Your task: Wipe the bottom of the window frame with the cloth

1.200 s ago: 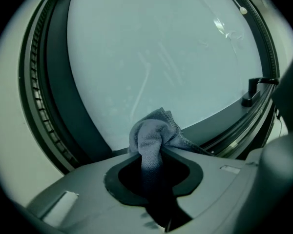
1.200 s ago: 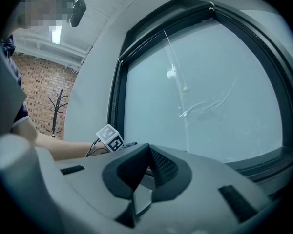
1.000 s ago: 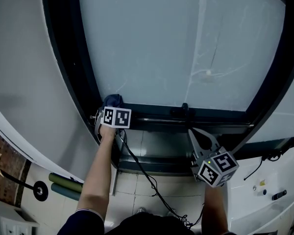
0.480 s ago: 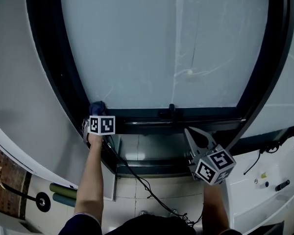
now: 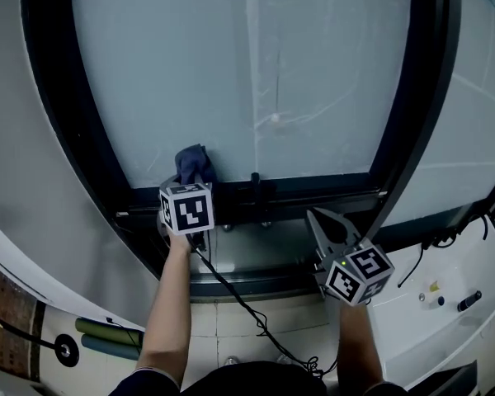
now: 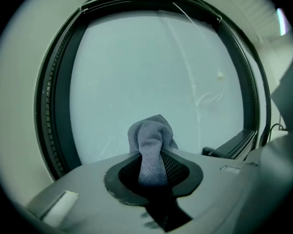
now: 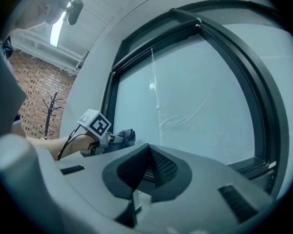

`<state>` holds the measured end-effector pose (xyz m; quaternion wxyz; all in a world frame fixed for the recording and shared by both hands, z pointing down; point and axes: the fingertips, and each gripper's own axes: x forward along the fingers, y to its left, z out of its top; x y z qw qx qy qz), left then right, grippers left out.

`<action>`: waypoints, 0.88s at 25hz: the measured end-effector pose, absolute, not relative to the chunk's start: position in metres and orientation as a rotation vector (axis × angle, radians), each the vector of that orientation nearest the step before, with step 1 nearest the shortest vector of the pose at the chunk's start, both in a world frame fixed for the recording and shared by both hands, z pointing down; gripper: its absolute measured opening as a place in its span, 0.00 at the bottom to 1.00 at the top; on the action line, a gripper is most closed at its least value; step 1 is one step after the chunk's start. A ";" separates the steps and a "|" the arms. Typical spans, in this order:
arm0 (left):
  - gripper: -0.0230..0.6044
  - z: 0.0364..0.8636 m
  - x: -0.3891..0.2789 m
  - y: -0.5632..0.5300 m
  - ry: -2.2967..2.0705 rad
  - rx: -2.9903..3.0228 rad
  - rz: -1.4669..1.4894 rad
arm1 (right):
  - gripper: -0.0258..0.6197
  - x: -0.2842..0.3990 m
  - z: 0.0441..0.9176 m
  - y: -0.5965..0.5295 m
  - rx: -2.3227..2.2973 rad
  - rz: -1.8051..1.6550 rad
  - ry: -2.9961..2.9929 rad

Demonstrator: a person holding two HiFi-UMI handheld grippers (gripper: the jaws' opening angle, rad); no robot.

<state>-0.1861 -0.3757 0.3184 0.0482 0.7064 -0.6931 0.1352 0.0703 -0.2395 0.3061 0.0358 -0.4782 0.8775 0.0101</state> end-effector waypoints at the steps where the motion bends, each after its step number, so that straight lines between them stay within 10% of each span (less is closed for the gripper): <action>1: 0.16 0.310 -0.169 -0.376 -2.085 2.181 0.383 | 0.04 0.079 0.304 -0.238 -1.481 0.036 2.678; 22: 0.17 0.338 0.051 -0.397 -1.885 2.228 0.374 | 0.04 0.220 0.310 -0.205 -1.659 0.024 2.537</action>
